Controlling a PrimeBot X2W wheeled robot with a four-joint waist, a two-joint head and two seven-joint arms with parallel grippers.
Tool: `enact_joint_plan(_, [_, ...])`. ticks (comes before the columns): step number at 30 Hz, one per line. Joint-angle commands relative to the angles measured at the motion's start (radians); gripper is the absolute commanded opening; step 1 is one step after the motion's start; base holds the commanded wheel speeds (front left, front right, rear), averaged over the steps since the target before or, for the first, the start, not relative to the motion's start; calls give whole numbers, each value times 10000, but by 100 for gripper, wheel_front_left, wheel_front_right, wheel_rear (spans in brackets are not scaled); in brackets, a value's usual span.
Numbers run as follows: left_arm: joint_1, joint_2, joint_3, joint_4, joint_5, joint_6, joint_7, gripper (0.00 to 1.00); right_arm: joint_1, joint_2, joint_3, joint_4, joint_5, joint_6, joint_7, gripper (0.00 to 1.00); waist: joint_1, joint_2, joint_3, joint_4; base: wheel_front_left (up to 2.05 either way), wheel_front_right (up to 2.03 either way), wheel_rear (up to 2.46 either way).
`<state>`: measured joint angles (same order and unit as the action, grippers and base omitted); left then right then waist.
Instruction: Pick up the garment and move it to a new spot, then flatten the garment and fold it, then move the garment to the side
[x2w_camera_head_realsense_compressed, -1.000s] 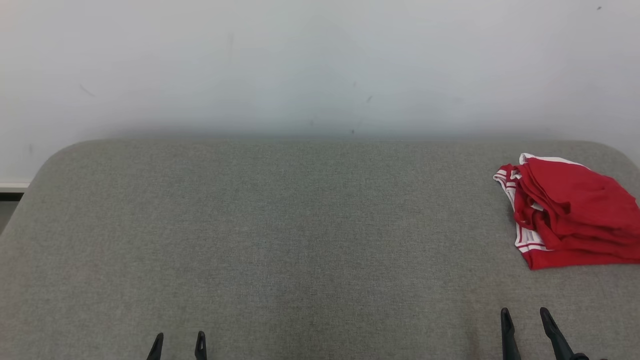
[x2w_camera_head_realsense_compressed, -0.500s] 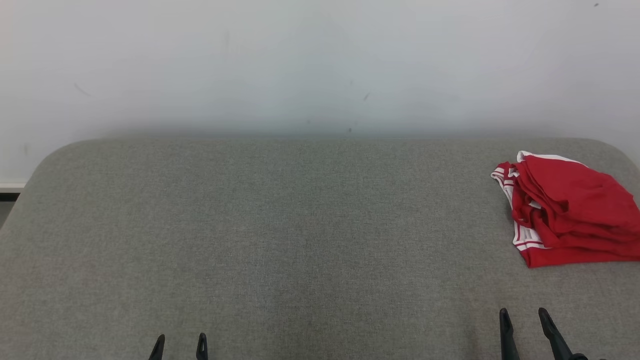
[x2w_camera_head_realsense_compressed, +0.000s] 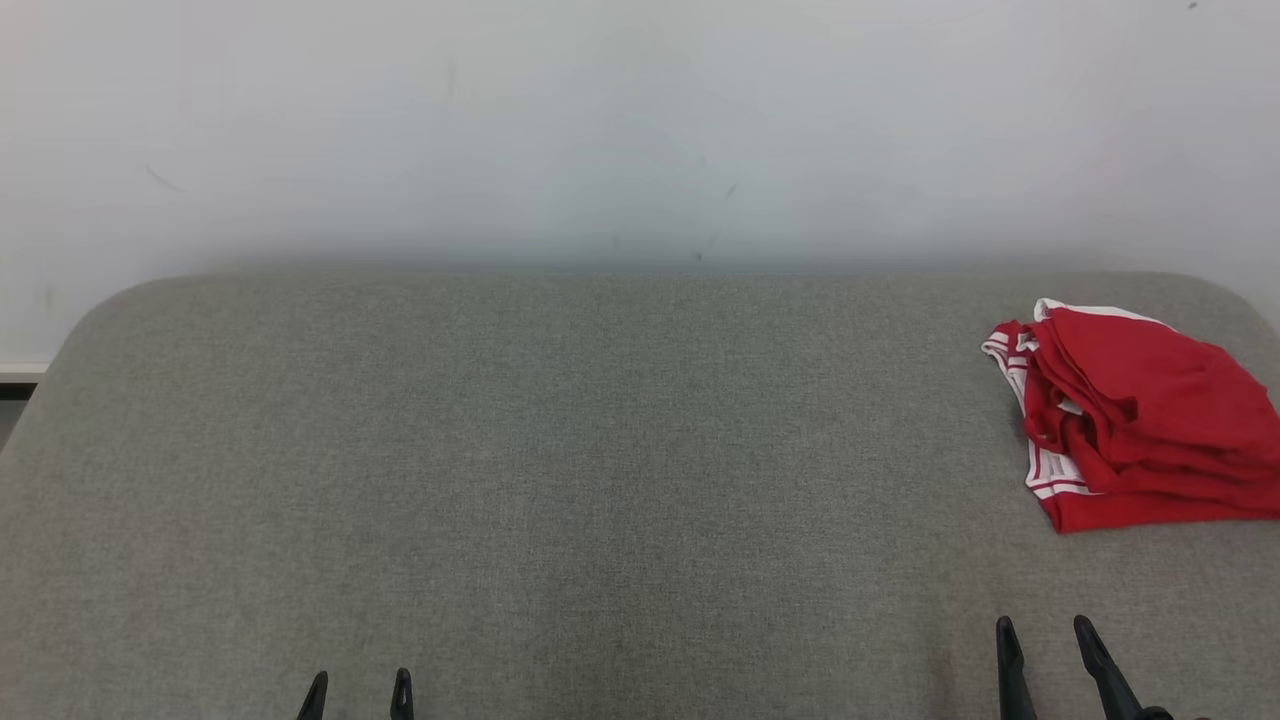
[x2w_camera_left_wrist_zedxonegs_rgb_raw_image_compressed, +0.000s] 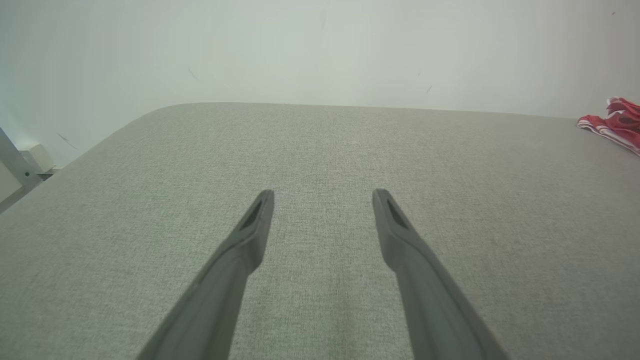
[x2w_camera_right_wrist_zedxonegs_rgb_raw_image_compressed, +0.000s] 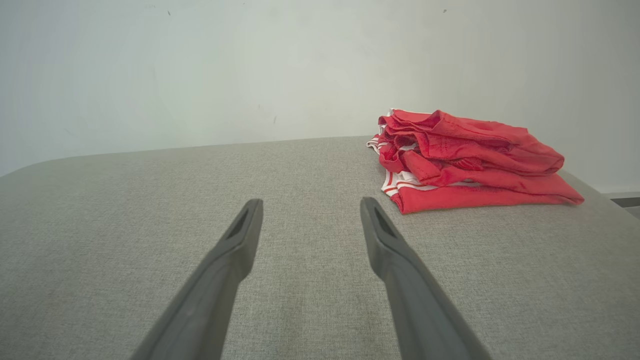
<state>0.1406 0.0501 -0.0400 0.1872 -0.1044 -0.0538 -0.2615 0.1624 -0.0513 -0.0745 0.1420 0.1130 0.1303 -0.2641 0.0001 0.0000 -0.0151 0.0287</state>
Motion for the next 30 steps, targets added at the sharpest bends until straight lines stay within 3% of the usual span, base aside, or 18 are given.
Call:
enact_joint_plan(1, [-38, 4, 7, 54, 4, -40, -39, 100, -77, 15, 32, -30, 14, 2, -1, 100, -1, 0, 9, 7, 0, 0, 0])
enact_joint_plan(4, [-47, 4, 31, 84, -24, -74, -39, 100, -133, 14, 51, -39, 20, 2, -1, 100, -1, 0, 13, 5, 0, 0, 0])
enact_joint_plan(5, [-6, 0, 35, 48, -24, -48, 0, 0, -32, 2, 38, -4, 3, 0, 0, 0, 0, 0, 13, 5, 0, 0, 0])
enact_joint_plan(10, [19, -31, 53, 450, -113, -82, 85, 0, 62, 23, 59, 390, 75, 0, 16, 0, 0, 0, 16, 2, 0, 0, 0])
enact_joint_plan(30, [-560, -19, 477, 373, -3979, -261, 1200, 0, -304, -80, 125, 157, 4048, 1, 706, 0, 0, 0, 39, -45, 0, 0, 0])
